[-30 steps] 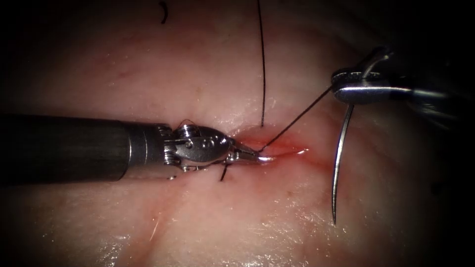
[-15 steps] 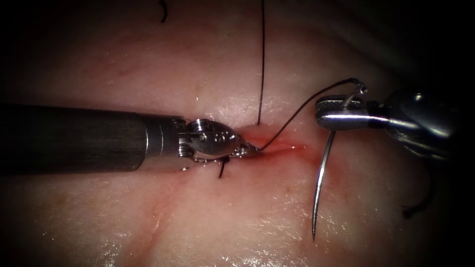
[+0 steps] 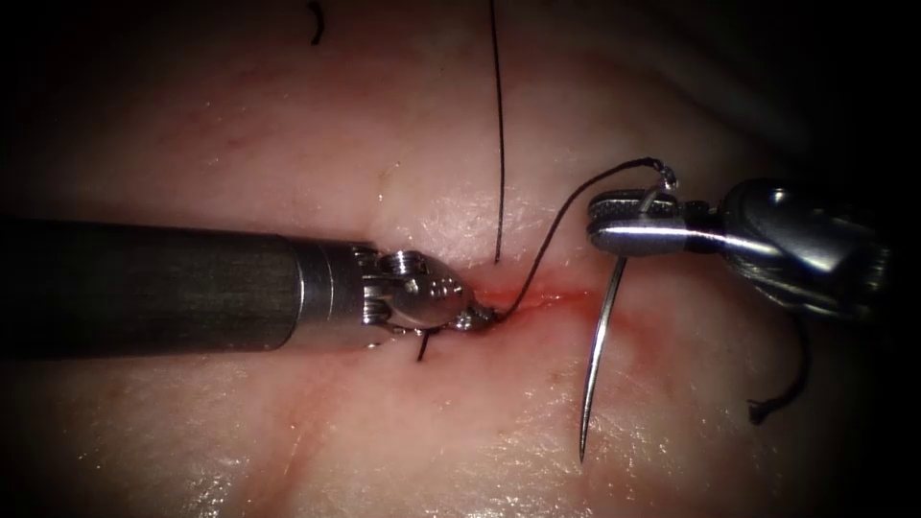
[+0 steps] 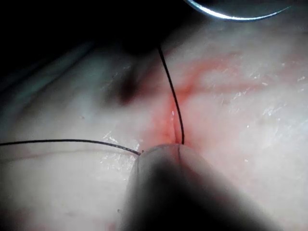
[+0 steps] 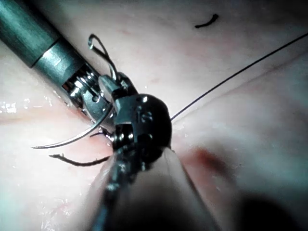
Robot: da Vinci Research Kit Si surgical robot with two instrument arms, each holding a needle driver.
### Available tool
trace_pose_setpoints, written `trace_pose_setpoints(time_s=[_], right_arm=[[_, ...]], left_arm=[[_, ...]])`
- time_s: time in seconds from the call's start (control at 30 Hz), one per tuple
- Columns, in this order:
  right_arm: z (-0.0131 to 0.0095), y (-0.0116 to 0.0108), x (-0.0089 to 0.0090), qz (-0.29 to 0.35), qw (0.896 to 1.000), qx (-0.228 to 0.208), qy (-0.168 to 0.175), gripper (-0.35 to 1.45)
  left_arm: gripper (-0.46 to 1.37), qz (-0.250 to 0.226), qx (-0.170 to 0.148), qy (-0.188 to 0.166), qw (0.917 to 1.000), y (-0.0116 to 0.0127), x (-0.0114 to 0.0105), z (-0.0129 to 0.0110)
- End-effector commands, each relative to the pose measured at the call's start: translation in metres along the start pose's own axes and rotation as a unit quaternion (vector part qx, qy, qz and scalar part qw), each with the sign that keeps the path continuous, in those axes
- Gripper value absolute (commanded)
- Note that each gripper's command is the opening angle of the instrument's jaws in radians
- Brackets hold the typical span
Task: Wound Closure
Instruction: Open the incision using the left jaws, then throw the needle through the bottom of the incision
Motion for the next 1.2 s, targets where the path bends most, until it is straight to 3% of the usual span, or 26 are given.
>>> trace_pose_setpoints(time_s=[0.03, 0.17, 0.37, 0.67, 0.8, 1.2], right_arm=[[0.0001, 0.0002, -0.0002, 0.0, 1.0, -0.004, 0.0, -0.35], [0.0005, 0.0011, -0.0009, -0.005, 1.0, -0.005, 0.0, -0.35], [0.0015, 0.0022, -0.0018, -0.039, 0.999, -0.009, -0.002, -0.35], [0.0035, 0.0023, -0.0026, -0.168, 0.986, -0.008, 0.007, -0.35], [0.0043, 0.0023, -0.0024, -0.204, 0.979, -0.009, 0.008, -0.35], [0.0061, 0.0029, -0.0021, -0.296, 0.955, -0.01, 0.004, -0.35]], left_arm=[[0.74, 0.001, 0.001, 0.0, 1.0, 0.0003, -0.0002, -0.0003], [0.95, 0.003, -0.001, 0.0, 1.0, 0.0007, -0.0006, -0.0009], [1.01, 0.003, -0.004, 0.0, 1.0, 0.0005, -0.0005, -0.0013], [0.81, -0.002, -0.004, 0.007, 1.0, 0.0001, 0.0005, -0.0015], [0.59, -0.002, -0.003, 0.014, 0.9999, 0.0001, 0.0009, -0.0018], [0.56, 0.0, -0.012, 0.019, 0.9998, 0.0009, 0.0014, -0.0024]])
